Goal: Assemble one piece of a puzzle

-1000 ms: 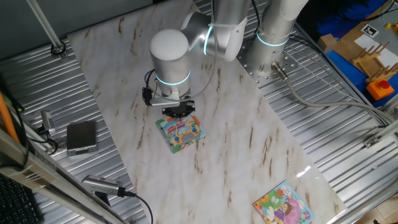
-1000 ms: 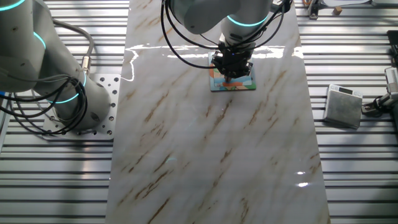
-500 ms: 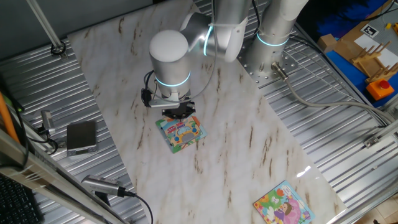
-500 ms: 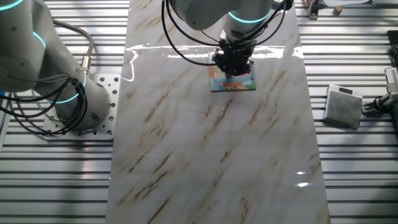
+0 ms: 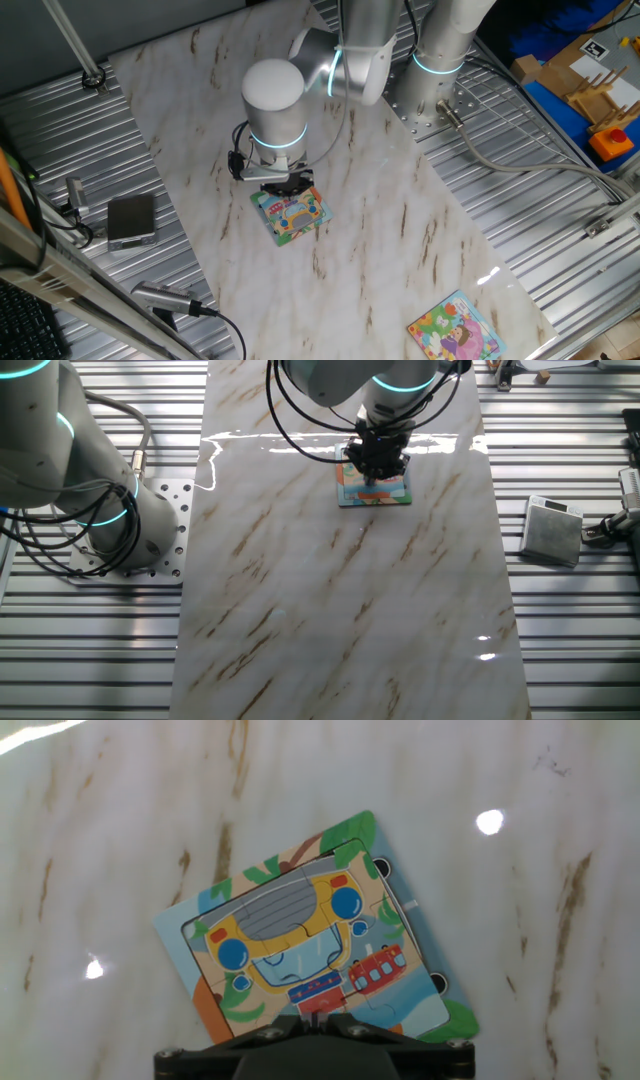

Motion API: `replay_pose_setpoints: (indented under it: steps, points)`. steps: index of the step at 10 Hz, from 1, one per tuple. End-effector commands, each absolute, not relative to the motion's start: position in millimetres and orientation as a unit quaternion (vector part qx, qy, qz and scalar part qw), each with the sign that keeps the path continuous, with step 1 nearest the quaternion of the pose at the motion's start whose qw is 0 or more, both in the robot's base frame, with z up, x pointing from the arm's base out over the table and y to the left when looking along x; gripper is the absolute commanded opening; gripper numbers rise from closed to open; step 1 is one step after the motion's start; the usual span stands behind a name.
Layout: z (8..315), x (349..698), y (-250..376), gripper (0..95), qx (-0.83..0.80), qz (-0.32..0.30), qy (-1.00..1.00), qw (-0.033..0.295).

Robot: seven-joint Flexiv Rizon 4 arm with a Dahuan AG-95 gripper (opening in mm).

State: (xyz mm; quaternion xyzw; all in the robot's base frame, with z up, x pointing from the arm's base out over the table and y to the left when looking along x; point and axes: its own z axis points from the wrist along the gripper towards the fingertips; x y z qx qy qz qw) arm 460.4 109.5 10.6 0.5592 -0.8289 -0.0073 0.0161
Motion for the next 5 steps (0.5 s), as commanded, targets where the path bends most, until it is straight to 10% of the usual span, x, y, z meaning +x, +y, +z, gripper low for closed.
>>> replay_pose_setpoints:
  steps: [1,5]
  points:
    - [6,461,110,0.0,0.556,-0.009,-0.831,0.016]
    - [19,463,111,0.0,0.551,-0.008,-0.834,0.019]
